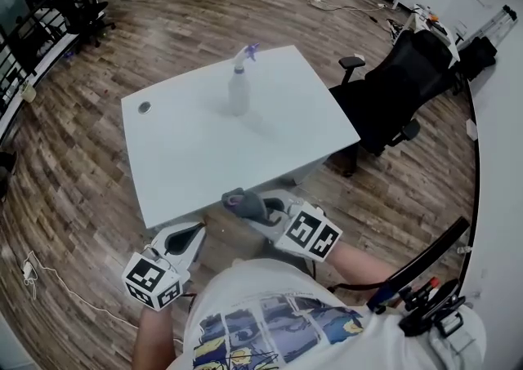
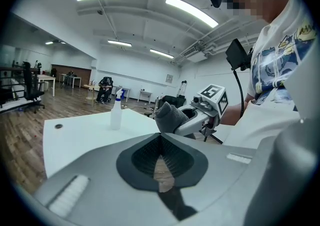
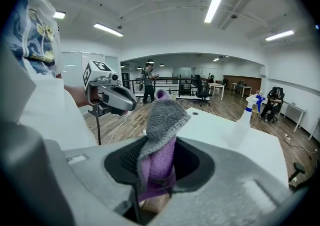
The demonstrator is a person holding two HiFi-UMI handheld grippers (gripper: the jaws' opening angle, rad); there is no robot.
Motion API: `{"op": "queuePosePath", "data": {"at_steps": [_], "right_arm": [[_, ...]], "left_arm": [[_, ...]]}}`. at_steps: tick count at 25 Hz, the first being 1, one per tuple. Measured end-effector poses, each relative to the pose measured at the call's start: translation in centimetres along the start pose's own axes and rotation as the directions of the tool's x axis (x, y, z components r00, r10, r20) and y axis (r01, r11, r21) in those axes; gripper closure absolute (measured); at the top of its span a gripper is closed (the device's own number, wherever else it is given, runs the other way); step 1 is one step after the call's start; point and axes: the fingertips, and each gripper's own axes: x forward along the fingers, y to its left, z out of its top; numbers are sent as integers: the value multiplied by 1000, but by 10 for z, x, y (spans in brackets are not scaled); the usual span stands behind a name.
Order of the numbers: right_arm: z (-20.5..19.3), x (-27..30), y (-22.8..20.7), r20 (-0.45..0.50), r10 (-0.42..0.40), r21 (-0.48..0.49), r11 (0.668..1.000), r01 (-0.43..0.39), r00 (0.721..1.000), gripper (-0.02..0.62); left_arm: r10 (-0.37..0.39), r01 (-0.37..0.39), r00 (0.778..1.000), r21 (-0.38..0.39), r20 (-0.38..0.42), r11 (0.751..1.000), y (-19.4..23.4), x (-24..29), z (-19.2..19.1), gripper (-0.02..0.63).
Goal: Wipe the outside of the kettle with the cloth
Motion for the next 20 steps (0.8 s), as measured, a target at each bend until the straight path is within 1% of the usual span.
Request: {"op": "queuePosePath", "data": {"at_steps": [7, 10, 15, 20], "right_arm": [[-3, 2, 20, -14, 2, -5, 1000, -2, 1000, 468], [-1, 5, 18, -20, 11, -11, 1000, -11, 1000, 469], [1, 19, 19, -25, 30, -26, 999, -30, 999, 469], [-8, 17, 6, -30, 38, -28, 999, -39, 999, 469]], "left_arm": [[6, -6, 1000, -16, 13, 1000, -7, -17, -11, 604], [13, -13, 1000, -24, 12, 1000, -3, -17, -10, 604], [36, -35, 999, -38, 6, 999, 10, -21, -21, 604], [45, -45, 999, -46, -6, 998, 13, -4, -25, 604]]}}
